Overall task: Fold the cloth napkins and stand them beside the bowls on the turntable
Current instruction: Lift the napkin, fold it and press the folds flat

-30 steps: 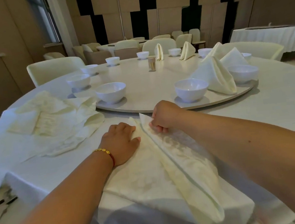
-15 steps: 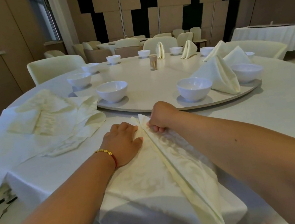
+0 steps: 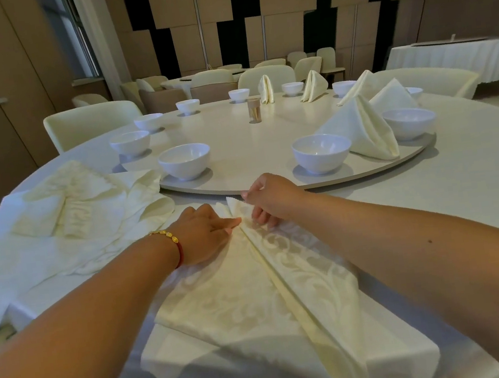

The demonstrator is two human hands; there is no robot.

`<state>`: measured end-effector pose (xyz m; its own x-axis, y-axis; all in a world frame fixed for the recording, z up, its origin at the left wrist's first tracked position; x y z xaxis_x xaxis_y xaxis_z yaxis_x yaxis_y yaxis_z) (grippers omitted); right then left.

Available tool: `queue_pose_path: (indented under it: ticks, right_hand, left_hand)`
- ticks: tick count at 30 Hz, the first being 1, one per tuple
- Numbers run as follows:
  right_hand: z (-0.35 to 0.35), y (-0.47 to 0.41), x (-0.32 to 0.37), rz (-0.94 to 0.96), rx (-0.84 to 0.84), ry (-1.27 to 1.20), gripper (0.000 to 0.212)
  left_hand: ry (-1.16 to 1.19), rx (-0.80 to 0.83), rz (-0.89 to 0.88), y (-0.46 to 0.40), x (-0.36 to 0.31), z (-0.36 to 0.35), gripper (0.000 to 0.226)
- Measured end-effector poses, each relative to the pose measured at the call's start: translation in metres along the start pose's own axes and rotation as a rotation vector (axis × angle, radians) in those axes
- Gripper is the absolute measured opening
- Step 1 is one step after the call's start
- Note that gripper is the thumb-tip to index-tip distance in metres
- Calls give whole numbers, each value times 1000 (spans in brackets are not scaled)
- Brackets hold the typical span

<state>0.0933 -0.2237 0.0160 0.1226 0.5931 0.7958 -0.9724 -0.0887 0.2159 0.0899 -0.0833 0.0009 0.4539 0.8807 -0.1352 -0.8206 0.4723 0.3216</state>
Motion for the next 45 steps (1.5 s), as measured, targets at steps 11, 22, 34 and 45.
queue_pose_path:
  ticks: [11,22,34,45]
  right_hand:
    - [-85,93,7,650,587,671,67]
    - [-103,142,-8,742,696,722,89]
    - [21,28,-15,-37,-27,673,51]
    - [16,13,-17,-331,187,626,65]
  left_hand:
    - [198,-8,-22,-4,8,6,39]
    - [119,37,7,-3,4,7,47]
    - [-101,187,287,7,7,22,77]
    - [205,167,482,25,22,13,54]
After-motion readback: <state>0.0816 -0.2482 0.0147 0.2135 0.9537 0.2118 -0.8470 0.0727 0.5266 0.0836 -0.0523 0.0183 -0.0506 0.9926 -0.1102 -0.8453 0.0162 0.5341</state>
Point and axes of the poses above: each hand's wrist, its own y-axis away from the middle knuckle, its own z-axis out of the back of the hand, x = y × z, the point moved 8 cm from there along -y, towards the middle knuckle, and after that the axes turned 11 degrees about x, right-handed, at the moved point
